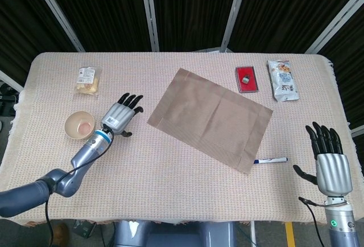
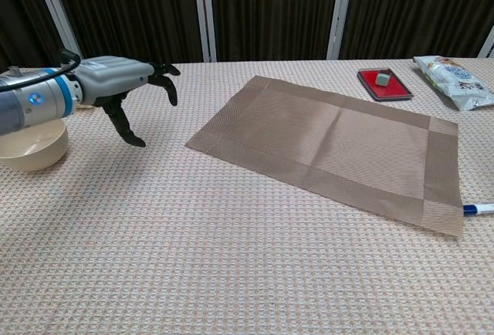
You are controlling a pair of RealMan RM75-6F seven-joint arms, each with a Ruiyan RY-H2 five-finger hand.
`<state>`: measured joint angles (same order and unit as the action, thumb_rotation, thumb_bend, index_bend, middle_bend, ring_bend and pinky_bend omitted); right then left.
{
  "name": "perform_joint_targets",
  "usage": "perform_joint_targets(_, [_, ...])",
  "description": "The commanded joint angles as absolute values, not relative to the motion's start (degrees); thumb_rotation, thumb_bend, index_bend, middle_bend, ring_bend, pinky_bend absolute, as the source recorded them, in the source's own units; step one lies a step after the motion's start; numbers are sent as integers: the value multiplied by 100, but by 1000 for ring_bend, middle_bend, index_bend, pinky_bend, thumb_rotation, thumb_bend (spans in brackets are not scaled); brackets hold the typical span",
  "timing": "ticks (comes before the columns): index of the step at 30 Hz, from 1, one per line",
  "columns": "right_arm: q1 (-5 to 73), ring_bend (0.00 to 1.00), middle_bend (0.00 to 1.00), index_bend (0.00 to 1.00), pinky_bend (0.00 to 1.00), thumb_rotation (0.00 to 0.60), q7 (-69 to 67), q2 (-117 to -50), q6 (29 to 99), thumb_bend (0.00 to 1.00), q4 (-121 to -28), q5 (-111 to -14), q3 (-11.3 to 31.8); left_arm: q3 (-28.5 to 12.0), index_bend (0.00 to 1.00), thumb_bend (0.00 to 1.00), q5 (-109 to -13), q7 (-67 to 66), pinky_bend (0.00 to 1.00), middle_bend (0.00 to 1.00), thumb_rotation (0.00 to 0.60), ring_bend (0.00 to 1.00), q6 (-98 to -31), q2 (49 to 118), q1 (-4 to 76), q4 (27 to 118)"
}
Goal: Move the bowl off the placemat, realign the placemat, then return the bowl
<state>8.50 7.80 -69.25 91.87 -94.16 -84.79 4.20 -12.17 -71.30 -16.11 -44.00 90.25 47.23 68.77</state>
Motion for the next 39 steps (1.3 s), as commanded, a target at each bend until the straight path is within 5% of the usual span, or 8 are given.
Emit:
perform_joint_targets(1, [844, 0, 0, 0, 0, 600, 726, -6916, 9140, 0, -9380, -8431, 473, -1163, 316, 44, -7298, -1130, 0, 0, 600, 0, -4344, 9627, 4954, 6117])
perform_joint_targets(13, [847, 0, 0, 0, 0, 600, 534, -6900, 8928, 0, -9196, -8233, 668, -1327, 342, 51, -7439, -111, 0, 0, 600, 0, -4135, 10951, 5595, 4091])
perform_joint_targets(33, [801, 0, 0, 0, 0, 600, 166, -6831, 8780, 0, -9098, -8134, 810, -1187, 342, 62, -7613, 497, 0, 0, 600, 0, -3847, 11656, 5956, 2815])
perform_joint_targets(39, [791, 0, 0, 10, 0, 600, 119, -6814, 8767, 0, -9087, -8117, 852, -1186, 371, 179, -7609, 455, 0, 0, 600, 0, -3827, 11760, 6009, 2706])
